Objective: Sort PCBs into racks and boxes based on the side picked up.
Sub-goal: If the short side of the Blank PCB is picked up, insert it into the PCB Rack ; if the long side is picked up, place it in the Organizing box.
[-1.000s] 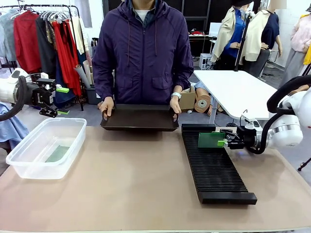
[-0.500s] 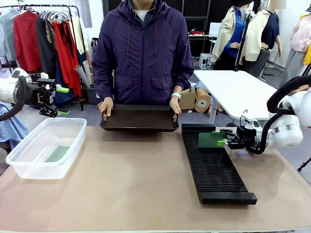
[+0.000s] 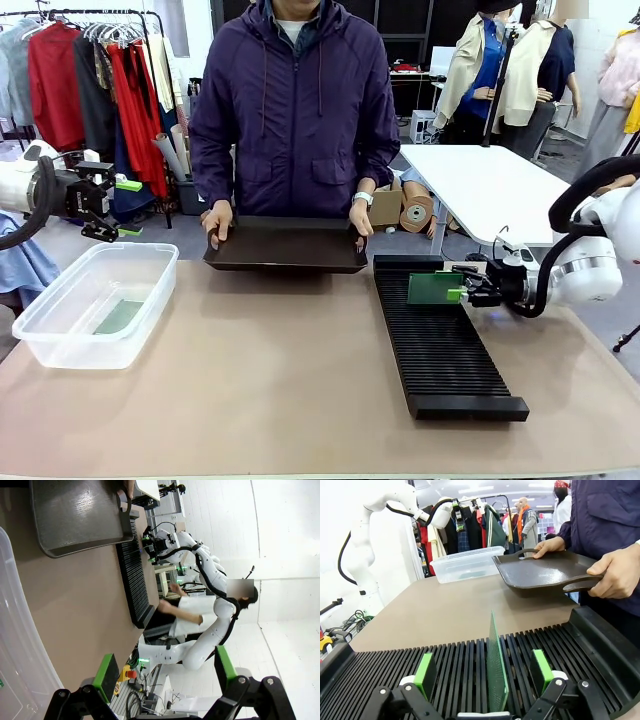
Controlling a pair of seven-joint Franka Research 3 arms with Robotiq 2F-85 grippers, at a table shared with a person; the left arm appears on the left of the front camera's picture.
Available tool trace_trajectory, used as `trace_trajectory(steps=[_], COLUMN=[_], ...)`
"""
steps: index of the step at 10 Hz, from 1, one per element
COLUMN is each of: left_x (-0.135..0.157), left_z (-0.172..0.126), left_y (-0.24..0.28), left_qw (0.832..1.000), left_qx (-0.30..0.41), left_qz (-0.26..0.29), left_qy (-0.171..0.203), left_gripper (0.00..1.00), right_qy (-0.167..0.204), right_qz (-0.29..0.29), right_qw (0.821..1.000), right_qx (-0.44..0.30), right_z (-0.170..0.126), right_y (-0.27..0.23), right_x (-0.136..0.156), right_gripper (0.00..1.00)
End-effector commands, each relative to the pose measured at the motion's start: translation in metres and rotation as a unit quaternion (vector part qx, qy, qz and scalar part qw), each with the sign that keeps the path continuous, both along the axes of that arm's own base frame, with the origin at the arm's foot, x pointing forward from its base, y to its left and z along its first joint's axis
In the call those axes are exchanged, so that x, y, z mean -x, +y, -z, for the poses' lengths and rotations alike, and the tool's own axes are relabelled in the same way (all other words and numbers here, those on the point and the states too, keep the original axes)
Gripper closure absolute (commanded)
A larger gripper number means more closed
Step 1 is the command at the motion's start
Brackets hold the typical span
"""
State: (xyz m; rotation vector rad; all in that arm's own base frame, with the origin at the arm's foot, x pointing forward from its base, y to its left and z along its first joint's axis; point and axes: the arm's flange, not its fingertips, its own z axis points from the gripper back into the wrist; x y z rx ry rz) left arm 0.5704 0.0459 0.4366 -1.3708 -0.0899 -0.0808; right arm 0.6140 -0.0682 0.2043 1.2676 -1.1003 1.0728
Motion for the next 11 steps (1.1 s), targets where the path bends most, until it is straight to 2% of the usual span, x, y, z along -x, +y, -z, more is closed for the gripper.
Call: trace_trajectory(steps=[1,3,6,8,9,11], left_x=[0.0,0.0,0.0,0.0,0.0,0.0], left_z=[0.0,0.0,0.0,0.0,0.0,0.0], left_y=[0.001,0.001,0.001,0.001,0.001,0.001], left_qw=[1.0,1.0,1.0,1.0,1.0,1.0], left_qx=[0.0,0.0,0.0,0.0,0.0,0.0], left_qz=[-0.002,-0.002,-0.002,-0.002,-0.002,-0.002], left_qy=[0.0,0.0,0.0,0.0,0.0,0.0], left_gripper=[0.0,0.0,0.0,0.0,0.0,0.0], right_qy=[-0.008,-0.018,-0.009,-0.022,-0.015,0.026], right_qz=[-0.006,-0.014,-0.014,-0.011,-0.009,0.009], right_qw=[1.0,1.0,1.0,0.999,1.0,0.999], right_qx=[0.002,0.008,0.018,0.023,0.017,0.03], right_z=[-0.022,-0.04,-0.07,-0.091,-0.102,-0.12], right_y=[0.014,0.025,0.039,0.044,0.047,0.052], right_x=[0.001,0.002,0.019,0.027,0.034,0.047], right_gripper=[0.0,0.0,0.0,0.0,0.0,0.0])
